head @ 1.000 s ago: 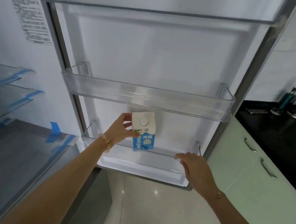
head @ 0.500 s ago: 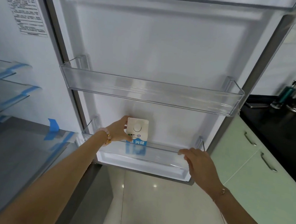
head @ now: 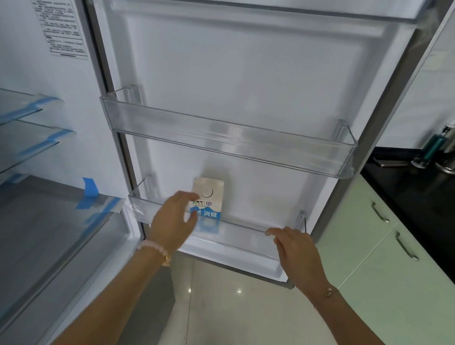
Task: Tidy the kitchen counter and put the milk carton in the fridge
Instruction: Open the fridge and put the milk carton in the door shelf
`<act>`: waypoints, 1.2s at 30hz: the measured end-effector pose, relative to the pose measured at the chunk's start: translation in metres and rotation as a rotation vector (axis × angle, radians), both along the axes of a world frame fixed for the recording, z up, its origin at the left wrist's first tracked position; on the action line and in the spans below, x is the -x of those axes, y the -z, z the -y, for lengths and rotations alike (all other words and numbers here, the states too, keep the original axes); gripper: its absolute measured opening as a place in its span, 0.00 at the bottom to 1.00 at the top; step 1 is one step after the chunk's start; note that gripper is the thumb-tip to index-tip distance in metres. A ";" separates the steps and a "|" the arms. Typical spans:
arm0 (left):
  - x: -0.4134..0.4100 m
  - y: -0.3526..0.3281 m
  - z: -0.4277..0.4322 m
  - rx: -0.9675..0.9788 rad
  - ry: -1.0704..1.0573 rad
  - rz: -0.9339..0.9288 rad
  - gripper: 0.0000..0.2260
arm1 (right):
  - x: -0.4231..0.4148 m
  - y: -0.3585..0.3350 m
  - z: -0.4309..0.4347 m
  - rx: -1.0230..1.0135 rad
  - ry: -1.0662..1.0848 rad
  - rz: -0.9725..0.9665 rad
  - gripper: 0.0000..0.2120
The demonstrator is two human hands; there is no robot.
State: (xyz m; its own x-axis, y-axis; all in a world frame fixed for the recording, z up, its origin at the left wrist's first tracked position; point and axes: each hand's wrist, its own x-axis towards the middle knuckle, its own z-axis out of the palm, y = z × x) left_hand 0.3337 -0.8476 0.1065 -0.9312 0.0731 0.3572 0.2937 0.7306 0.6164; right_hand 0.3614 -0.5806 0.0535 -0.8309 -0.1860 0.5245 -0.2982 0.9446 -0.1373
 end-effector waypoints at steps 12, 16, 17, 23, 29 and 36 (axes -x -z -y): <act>-0.079 0.054 -0.039 0.393 0.069 -0.098 0.24 | -0.101 -0.071 -0.021 0.551 -0.104 -0.109 0.19; -0.100 0.057 -0.023 0.365 0.033 -0.100 0.21 | -0.102 -0.095 -0.048 0.916 0.066 -0.127 0.13; -0.106 0.057 -0.019 0.354 0.022 -0.097 0.21 | -0.097 -0.096 -0.050 1.024 0.069 -0.059 0.14; -0.141 0.053 0.029 0.316 -0.034 -0.097 0.22 | -0.097 -0.112 -0.014 1.434 -0.023 0.376 0.16; -0.225 0.016 0.066 -0.152 -0.172 0.013 0.18 | -0.147 -0.078 0.063 1.520 -0.088 0.623 0.21; -0.334 -0.012 0.066 -0.354 -0.237 -0.113 0.20 | -0.211 -0.085 0.173 1.233 -0.527 0.728 0.15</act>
State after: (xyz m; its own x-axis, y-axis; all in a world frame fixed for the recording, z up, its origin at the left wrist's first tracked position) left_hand 0.6679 -0.9136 0.1186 -0.8614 -0.2826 0.4221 0.2234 0.5354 0.8145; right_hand 0.5725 -0.7537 0.1386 -0.9497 -0.3006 0.0881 -0.0754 -0.0537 -0.9957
